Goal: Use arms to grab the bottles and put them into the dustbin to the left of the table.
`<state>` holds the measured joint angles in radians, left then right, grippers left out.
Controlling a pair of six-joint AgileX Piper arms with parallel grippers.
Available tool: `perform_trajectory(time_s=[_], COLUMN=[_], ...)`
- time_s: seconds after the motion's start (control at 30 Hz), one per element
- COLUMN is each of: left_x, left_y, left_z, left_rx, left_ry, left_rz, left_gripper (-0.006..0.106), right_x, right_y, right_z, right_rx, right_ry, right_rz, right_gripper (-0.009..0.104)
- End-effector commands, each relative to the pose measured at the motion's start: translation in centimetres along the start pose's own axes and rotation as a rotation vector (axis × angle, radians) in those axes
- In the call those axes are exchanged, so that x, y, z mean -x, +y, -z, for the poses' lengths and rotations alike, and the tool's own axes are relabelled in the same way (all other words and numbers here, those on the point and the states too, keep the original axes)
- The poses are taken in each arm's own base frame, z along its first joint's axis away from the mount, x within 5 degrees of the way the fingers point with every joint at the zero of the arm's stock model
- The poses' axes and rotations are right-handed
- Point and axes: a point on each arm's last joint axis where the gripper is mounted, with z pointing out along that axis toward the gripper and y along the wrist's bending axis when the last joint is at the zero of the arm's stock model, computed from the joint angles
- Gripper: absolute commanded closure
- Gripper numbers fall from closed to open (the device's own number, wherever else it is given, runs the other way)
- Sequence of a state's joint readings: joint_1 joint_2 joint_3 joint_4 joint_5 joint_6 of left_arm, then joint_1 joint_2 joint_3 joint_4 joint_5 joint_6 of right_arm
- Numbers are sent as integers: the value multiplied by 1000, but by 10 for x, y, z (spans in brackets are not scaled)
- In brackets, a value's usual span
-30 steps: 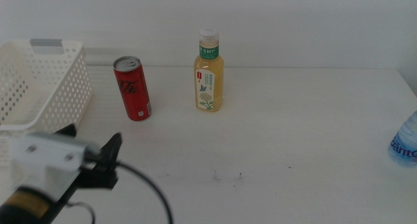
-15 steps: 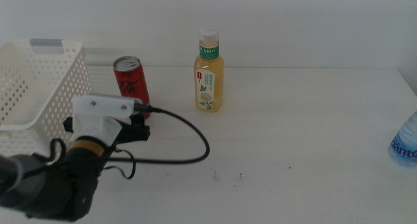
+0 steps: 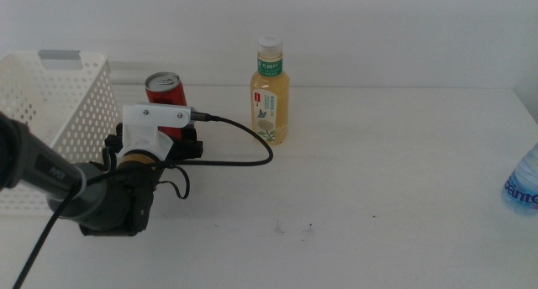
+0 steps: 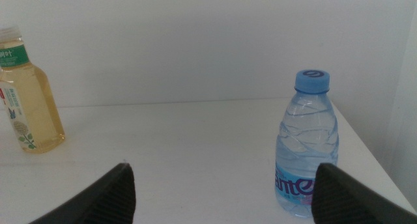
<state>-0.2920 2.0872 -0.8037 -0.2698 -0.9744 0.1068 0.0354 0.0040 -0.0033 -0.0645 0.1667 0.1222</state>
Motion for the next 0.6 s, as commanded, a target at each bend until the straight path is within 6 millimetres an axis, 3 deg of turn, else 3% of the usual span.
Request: perform_trajectory(time_s=[0.0, 0.27, 0.37, 0.47, 0.57], left_x=[0, -7, -10, -10, 6], left_y=[4, 4, 3, 1, 0], left_z=[-11, -33, -37, -36, -24], left_rx=[9, 0, -1, -23, -43], left_ry=[-7, -11, -6, -7, -28], left_rz=[0, -8, -8, -24, -110], left_gripper=[7, 7, 11, 30, 57], right_x=[0, 0, 0, 0, 0], right_y=[0, 0, 0, 0, 0], right_z=[0, 0, 0, 0, 0], right_rx=[-2, -2, -2, -2, -2], right_ry=[-10, -10, -10, -10, -10], right_rz=[13, 13, 13, 13, 13], right_gripper=[8, 8, 8, 8, 8])
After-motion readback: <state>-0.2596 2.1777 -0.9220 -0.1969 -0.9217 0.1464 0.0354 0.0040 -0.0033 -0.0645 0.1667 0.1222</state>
